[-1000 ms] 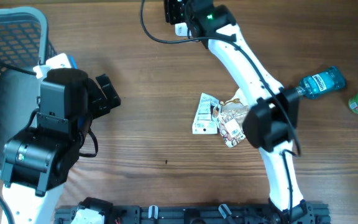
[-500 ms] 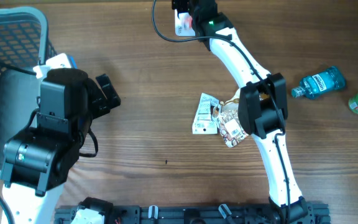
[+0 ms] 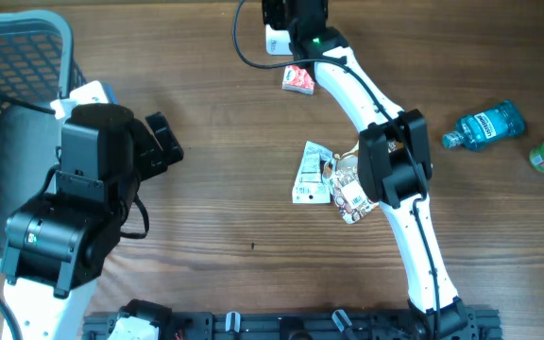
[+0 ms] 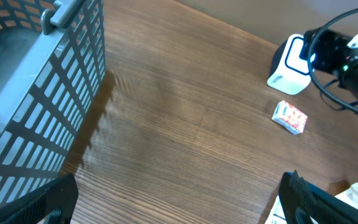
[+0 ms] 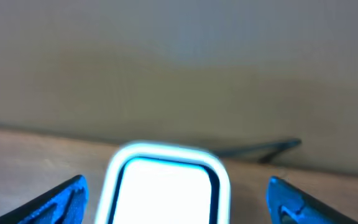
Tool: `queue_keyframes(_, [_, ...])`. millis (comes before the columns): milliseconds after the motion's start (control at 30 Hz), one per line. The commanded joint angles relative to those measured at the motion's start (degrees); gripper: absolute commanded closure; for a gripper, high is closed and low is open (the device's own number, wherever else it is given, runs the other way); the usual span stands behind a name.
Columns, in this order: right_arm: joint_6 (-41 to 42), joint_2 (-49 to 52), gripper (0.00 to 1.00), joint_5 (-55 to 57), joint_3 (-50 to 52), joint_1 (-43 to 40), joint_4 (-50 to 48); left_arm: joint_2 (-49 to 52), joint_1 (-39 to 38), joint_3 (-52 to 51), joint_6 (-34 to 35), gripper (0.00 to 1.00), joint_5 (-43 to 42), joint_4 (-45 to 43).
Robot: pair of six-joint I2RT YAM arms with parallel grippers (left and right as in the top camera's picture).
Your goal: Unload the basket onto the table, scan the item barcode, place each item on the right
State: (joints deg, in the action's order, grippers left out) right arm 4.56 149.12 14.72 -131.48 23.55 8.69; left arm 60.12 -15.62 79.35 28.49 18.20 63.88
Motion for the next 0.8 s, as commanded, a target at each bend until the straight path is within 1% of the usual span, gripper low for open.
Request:
queue_keyframes(0, [-0.7, -6.8, 0.0, 2.7, -0.5, 1.4, 4.7, 0.0, 0.4, 0.5, -1.1, 0.0, 0.9, -0.1])
queue_keyframes(133, [6.8, -12.4, 0.0, 5.2, -0.5, 2.5, 15.0, 0.0, 0.4, 0.5, -1.1, 0.0, 0.9, -0.1])
queue_keyframes(200, [13.2, -15.4, 0.0, 7.6, -0.5, 2.9, 21.1, 0.0, 0.4, 0.5, -1.1, 0.0, 0.9, -0.1])
queue_keyframes(300, [26.4, -19.1, 0.0, 10.6, -0.5, 3.2, 32.7, 0.0, 0.4, 0.5, -1.1, 0.0, 0.9, -0.1])
queue_keyframes(333, [31.0, -20.1, 0.0, 9.8, -0.5, 3.2, 37.4, 0.0, 0.4, 0.5, -1.1, 0.0, 0.9, -0.1])
queue_keyframes(433, [40.3, -20.5, 0.0, 6.6, -0.4, 3.2, 47.9, 0.0, 0.4, 0.5, -1.1, 0.0, 0.9, -0.1])
queue_keyframes(500, [44.6, -19.1, 0.0, 4.6, 0.0, 3.2, 52.3, 0.0, 0.4, 0.5, -1.1, 0.0, 0.9, -0.1])
queue_keyframes(767, [46.3, -10.8, 0.0, 3.2, 1.1, 5.8, 50.8, 0.0, 0.4, 0.5, -1.1, 0.0, 0.9, -0.1])
